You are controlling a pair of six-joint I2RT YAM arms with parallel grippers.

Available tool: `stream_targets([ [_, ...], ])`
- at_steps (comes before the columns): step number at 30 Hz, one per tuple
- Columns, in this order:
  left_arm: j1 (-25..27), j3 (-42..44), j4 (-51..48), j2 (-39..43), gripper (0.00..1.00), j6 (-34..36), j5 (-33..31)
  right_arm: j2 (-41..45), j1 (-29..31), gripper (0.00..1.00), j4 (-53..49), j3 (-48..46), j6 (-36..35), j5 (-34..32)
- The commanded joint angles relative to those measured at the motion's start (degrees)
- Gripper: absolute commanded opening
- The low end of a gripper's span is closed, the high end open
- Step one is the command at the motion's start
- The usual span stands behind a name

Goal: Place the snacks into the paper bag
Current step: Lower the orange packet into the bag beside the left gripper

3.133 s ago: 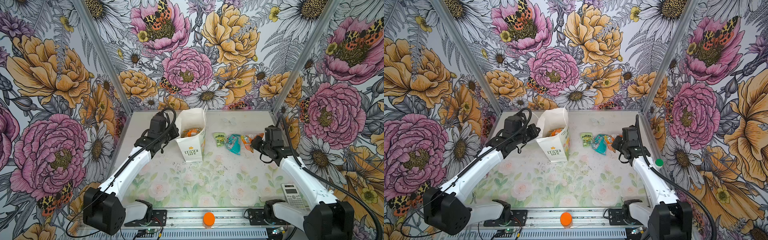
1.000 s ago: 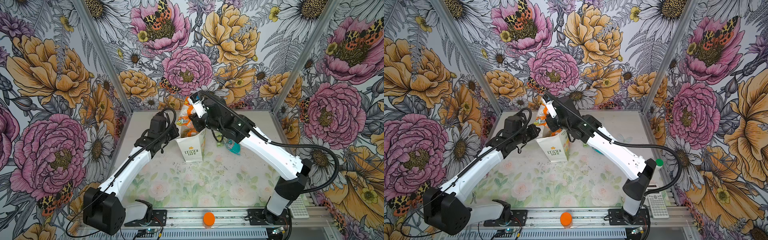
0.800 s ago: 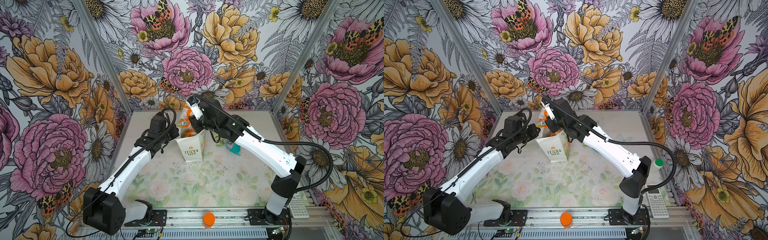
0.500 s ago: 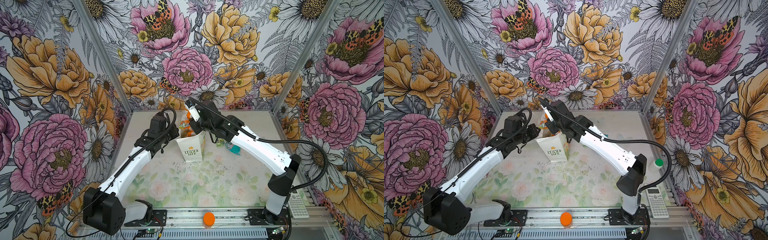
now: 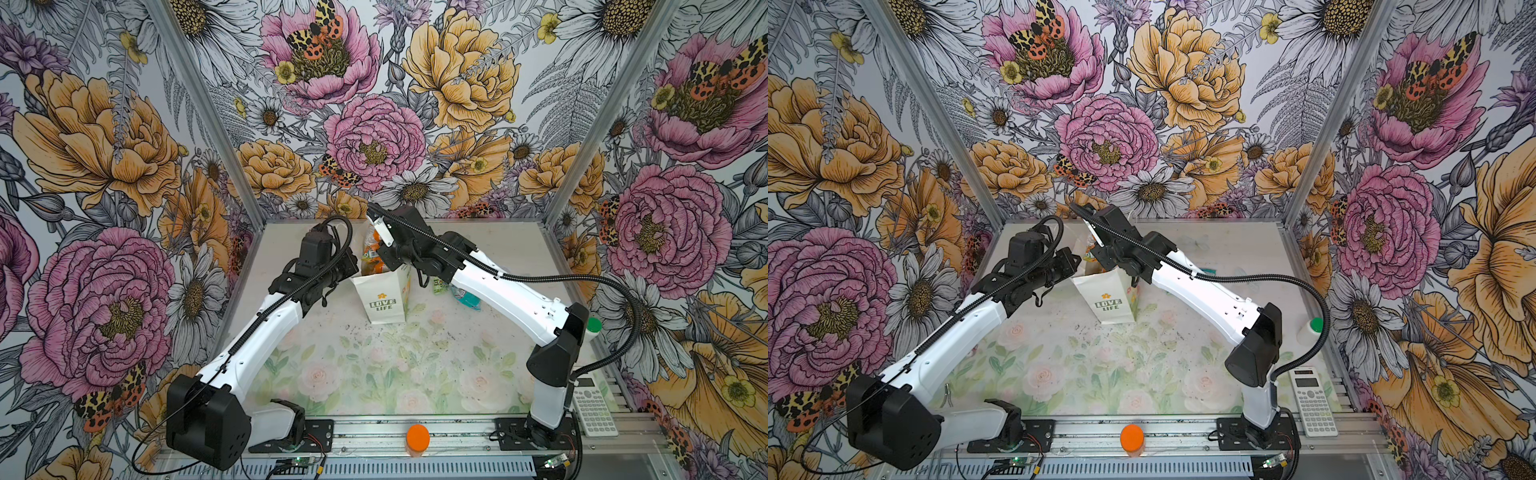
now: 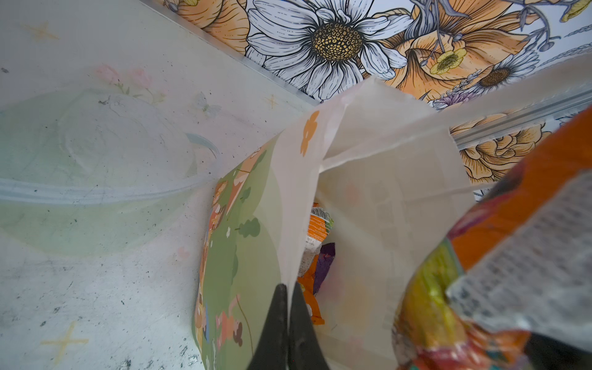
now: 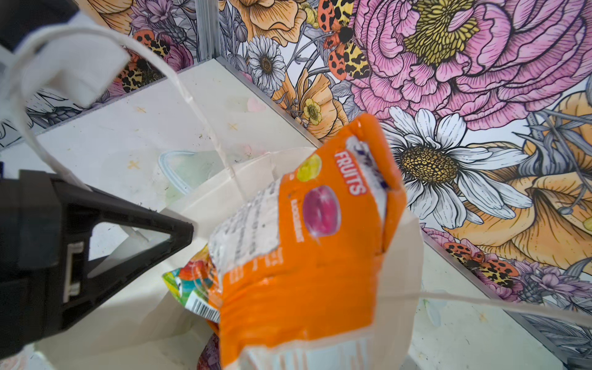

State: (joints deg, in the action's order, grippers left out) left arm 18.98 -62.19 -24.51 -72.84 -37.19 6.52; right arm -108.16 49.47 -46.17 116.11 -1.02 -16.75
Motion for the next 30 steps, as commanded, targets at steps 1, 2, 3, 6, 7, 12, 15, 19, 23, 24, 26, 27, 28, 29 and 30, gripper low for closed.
stream_targets([
  [1,0.18,-0.26,-0.82,1.20,0.00,-0.26,0.07,-0.35,0.14,0.00,1.19,2.88,-0.46,-1.26],
  [2,0.16,-0.28,-0.82,1.21,0.00,-0.30,-0.02,-0.38,0.18,0.00,0.96,2.89,-0.48,-1.20],
  [3,0.17,-0.30,-0.81,1.25,0.00,-0.25,-0.02,-0.47,0.19,0.00,0.70,2.88,-0.48,-1.18],
  [6,0.27,-0.37,-0.85,1.21,0.00,-0.25,-0.02,-0.51,0.27,0.00,-0.38,2.82,-0.39,-1.09],
  [7,0.18,-0.31,-0.80,1.16,0.00,-0.25,-0.03,-0.48,0.36,0.00,-0.85,2.89,-0.32,-1.09],
  [12,0.27,-0.13,-0.45,1.38,0.00,-0.52,-0.18,-0.46,0.67,0.00,-4.47,3.53,0.20,1.10],
  [15,0.19,0.40,0.49,1.99,0.00,-1.00,-0.93,-1.27,1.11,0.00,-7.09,4.59,0.49,2.53],
  [19,0.10,0.54,0.79,2.17,0.00,-1.24,-1.05,-2.53,1.74,0.00,-9.61,6.59,1.17,3.11],
  [23,0.17,0.45,0.80,2.09,0.00,-1.35,-0.89,-3.06,1.77,0.00,-10.72,7.79,1.95,4.41],
  [24,0.20,0.42,0.81,2.24,0.00,-1.33,-0.98,-3.26,1.77,0.00,-11.18,8.29,2.15,4.62],
  [26,0.18,0.33,0.85,2.43,0.00,-1.39,-1.14,-3.72,1.77,0.00,-12.08,9.26,2.51,5.18],
  [27,0.26,0.41,0.93,2.51,0.00,-1.39,-1.16,-3.95,1.77,0.00,-12.71,9.74,2.73,5.41],
  [28,0.20,0.45,0.99,2.52,0.00,-1.39,-1.16,-4.20,1.77,0.00,-13.14,10.19,2.86,5.66],
  [29,0.18,0.56,1.01,2.53,0.00,-1.44,-1.10,-4.55,1.77,0.00,-13.77,10.70,3.08,5.76],
  [30,0.27,0.59,1.04,2.61,0.00,-1.48,-1.08,-4.83,1.77,0.00,-14.26,11.23,3.31,5.76],
])
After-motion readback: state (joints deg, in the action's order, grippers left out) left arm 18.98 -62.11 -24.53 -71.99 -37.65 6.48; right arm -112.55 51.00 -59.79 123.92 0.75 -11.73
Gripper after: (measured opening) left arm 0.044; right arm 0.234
